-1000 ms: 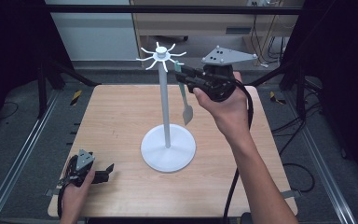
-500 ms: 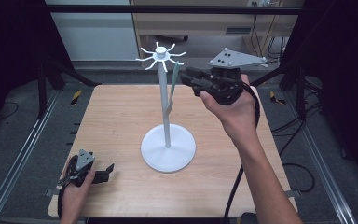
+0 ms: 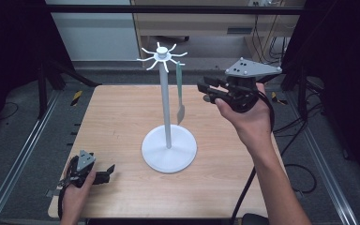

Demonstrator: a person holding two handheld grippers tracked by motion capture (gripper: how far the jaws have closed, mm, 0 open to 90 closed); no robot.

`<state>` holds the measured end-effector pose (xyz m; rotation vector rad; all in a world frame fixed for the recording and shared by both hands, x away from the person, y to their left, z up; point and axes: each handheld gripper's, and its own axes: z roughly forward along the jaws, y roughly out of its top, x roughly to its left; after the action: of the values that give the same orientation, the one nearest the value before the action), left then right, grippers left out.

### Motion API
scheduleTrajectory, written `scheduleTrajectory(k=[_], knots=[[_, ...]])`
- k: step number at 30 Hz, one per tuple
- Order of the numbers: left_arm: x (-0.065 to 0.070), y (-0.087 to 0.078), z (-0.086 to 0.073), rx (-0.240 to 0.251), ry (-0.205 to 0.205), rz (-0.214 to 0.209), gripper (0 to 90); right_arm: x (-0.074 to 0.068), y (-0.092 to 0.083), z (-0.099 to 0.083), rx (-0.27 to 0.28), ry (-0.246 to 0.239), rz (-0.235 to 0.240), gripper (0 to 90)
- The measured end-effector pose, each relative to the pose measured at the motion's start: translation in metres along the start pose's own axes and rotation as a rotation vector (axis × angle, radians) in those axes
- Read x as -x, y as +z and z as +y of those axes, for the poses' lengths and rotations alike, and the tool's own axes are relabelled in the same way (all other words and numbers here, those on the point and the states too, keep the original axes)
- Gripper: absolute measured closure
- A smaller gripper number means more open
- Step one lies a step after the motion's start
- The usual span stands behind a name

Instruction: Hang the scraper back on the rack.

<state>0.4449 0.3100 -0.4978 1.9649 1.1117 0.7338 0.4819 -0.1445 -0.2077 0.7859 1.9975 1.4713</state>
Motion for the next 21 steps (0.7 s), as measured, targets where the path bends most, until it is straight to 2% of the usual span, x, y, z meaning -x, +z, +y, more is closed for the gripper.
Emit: scheduleTrajectory(k=[7,9,16,21], knots=[[0.000,0.000,0.000,0.001,-0.001,0.000,2.1,0.013,-0.005,-0.015,-0.026,0.022,-0.057,70.8],[0.001,0.000,0.000,0.001,-0.002,0.000,2.1,0.016,-0.006,-0.021,-0.046,0.021,-0.086,72.5],[0.001,0.000,0.000,-0.003,0.002,-0.001,2.1,0.027,-0.009,-0.046,-0.098,0.026,-0.179,80.2],[0.001,0.001,0.000,-0.006,0.006,-0.001,2.1,0.029,-0.008,-0.066,-0.134,0.030,-0.212,81.9]])
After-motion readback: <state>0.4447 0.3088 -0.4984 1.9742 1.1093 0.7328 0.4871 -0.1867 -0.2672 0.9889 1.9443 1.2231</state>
